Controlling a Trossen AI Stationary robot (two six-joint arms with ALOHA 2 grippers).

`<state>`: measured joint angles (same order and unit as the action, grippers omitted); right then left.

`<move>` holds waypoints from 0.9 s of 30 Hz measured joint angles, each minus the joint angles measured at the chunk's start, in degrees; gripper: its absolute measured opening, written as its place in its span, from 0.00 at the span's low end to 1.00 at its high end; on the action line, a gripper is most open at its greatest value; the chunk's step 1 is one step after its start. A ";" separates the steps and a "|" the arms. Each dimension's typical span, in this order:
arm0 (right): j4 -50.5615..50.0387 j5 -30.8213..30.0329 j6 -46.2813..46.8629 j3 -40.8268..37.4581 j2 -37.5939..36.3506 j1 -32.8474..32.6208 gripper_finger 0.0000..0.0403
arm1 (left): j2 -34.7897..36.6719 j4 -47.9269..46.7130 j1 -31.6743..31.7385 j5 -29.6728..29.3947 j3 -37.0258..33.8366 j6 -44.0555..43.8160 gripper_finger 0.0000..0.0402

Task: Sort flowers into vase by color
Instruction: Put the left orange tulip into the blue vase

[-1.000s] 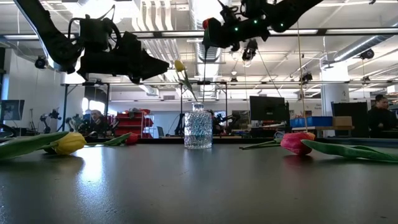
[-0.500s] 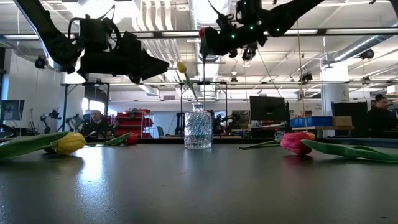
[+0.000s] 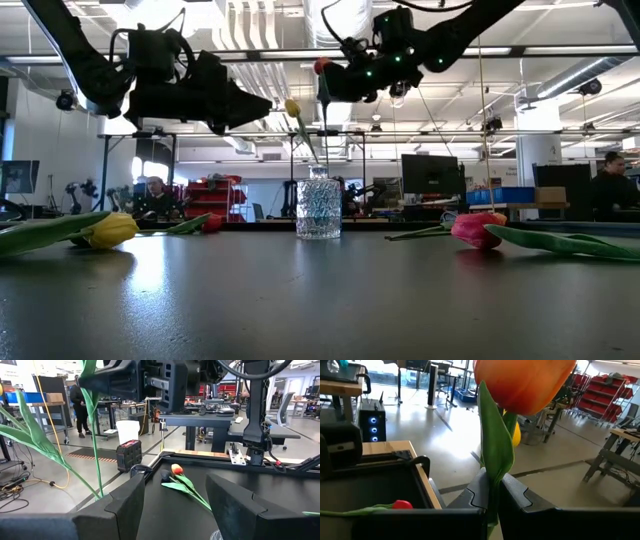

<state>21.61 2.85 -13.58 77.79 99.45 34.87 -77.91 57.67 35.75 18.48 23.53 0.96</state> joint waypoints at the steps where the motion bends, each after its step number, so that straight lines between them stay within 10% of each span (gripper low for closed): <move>1: 0.19 0.02 -0.14 -0.17 0.11 0.00 0.03 | 0.00 -0.02 0.00 0.00 0.00 -0.01 0.49; 13: -0.39 -0.11 -0.63 -2.01 0.14 0.02 0.05 | 0.00 -0.31 -0.02 0.02 0.00 -0.01 0.49; 27: -5.22 -3.06 1.65 -2.19 0.12 0.04 0.33 | 0.00 -0.35 -0.02 0.04 -0.02 -0.03 0.49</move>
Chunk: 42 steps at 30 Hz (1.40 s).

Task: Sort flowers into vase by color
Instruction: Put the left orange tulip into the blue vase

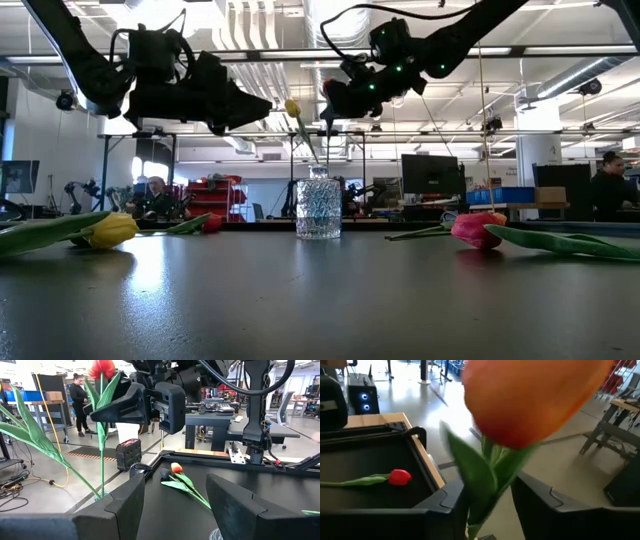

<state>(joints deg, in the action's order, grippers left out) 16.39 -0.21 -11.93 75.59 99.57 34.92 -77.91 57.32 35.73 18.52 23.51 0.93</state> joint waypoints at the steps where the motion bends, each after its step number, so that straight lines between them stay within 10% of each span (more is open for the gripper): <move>1: -0.02 0.00 0.48 0.00 0.00 0.00 0.35 | 0.00 -0.04 0.00 0.00 0.00 0.00 0.49; 27: -27.27 0.07 -1.63 10.46 -0.81 0.00 0.50 | 0.00 -1.00 0.00 0.02 -0.02 -0.22 0.49; 42: -24.66 0.07 -2.25 15.86 1.68 0.25 0.50 | 0.00 -1.35 0.00 0.02 -0.02 -0.20 0.49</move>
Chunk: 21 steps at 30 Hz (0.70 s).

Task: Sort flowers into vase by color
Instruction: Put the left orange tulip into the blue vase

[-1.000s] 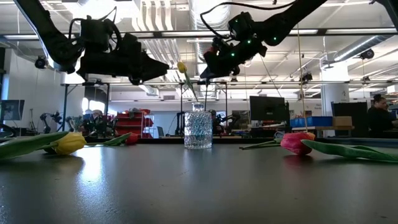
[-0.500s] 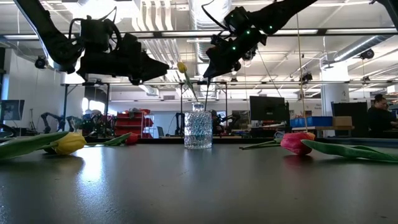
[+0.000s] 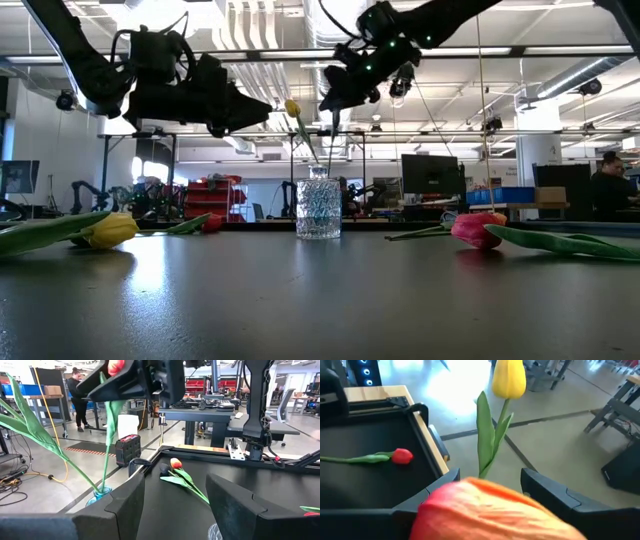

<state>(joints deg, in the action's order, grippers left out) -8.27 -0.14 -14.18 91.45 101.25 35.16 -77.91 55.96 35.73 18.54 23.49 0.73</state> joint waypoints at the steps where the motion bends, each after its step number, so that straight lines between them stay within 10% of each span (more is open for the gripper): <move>1: 1.02 0.02 0.03 0.01 0.52 0.15 0.50 | 0.00 0.00 0.00 -0.02 -0.02 0.00 0.49; 21: -4.90 -0.02 0.04 0.01 -0.87 1.63 0.50 | 0.00 -0.44 0.00 0.00 0.00 -0.09 0.49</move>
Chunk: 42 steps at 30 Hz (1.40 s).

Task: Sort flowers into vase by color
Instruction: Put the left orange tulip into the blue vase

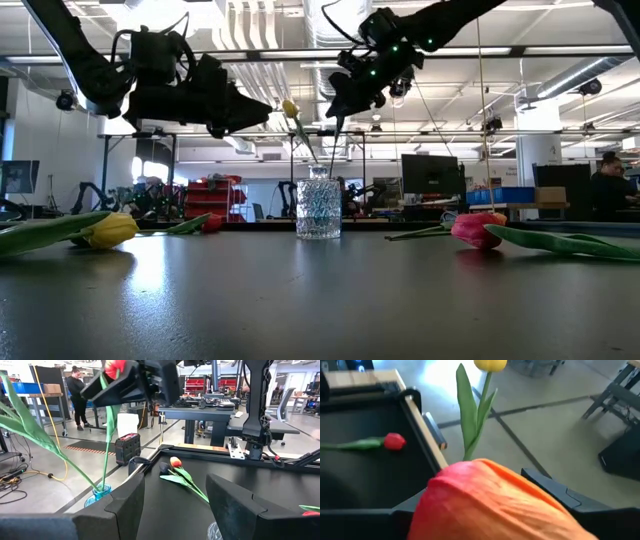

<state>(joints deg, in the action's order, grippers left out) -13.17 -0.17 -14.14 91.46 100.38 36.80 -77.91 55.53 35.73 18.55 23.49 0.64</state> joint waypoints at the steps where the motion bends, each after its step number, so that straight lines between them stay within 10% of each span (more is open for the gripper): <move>1: -1.41 0.00 -0.29 0.00 -0.56 0.00 0.50 | 0.00 0.00 0.00 0.00 0.00 -0.02 0.49; 42: -7.19 -1.34 -0.43 -0.07 -6.95 -0.13 0.55 | 0.00 0.13 -0.02 0.00 0.00 -0.15 0.49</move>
<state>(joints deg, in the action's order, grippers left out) -20.36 -1.51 -14.57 91.39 93.44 36.67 -77.91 55.66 35.70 18.55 23.49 0.49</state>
